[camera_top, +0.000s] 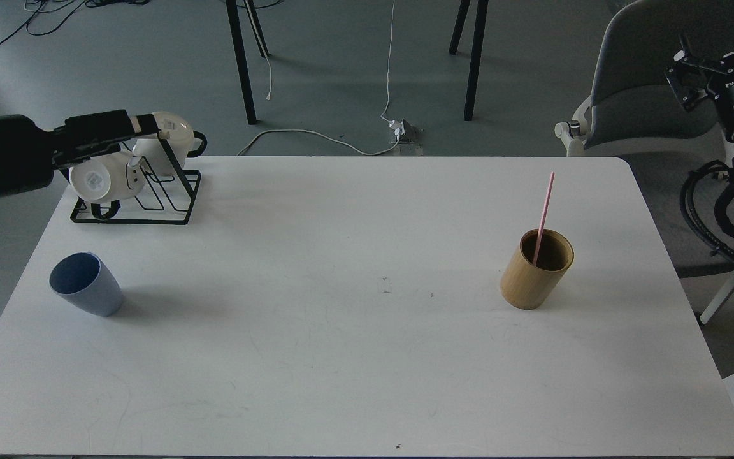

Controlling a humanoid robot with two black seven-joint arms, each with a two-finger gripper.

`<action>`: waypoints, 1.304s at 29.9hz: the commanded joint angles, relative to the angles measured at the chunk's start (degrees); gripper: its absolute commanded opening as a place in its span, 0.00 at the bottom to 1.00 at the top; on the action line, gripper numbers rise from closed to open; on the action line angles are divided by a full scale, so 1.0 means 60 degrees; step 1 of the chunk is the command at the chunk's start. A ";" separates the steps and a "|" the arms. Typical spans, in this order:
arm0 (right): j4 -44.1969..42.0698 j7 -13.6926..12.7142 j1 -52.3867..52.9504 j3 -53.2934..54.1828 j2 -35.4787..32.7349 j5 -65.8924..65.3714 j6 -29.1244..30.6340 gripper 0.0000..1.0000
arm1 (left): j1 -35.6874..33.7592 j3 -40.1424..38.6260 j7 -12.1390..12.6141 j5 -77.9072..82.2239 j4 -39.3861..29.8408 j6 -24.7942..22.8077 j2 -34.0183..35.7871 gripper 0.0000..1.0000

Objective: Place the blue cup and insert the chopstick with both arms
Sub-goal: 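Move the left arm down toward the light blue cup, then grasp the light blue cup with the left gripper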

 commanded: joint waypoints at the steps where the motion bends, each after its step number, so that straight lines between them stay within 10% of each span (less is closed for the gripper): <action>1: -0.0183 0.0275 0.0012 0.0031 0.0001 -0.0001 -0.0001 1.00 | 0.0090 0.0807 -0.0658 0.0864 0.0260 0.0581 0.0506 0.98; 5: -0.0404 0.0349 0.0012 0.0133 0.0001 -0.0001 -0.0001 1.00 | 0.0090 0.2023 -0.1684 0.2066 0.0683 0.1691 0.0580 0.93; 10: -0.0389 0.0349 0.0027 0.0178 0.0001 -0.0001 -0.0001 1.00 | 0.0221 0.3283 -0.1833 0.2347 0.2424 0.3129 -0.0003 0.89; 19: -0.0389 0.0349 0.0100 0.0163 0.0001 -0.0001 -0.0001 1.00 | 0.0441 0.3549 -0.2638 0.2976 0.5283 0.3482 -0.1748 0.78; 28: -0.0404 0.0363 0.0100 0.0543 0.0264 0.0014 -0.0001 1.00 | 0.0808 0.3549 -0.2735 0.3006 0.6106 0.3497 -0.2247 0.77; 39: -0.0374 0.0349 0.0114 0.0559 0.0264 0.0014 -0.0001 1.00 | 0.0822 0.3535 -0.2735 0.2933 0.6135 0.3482 -0.2569 0.51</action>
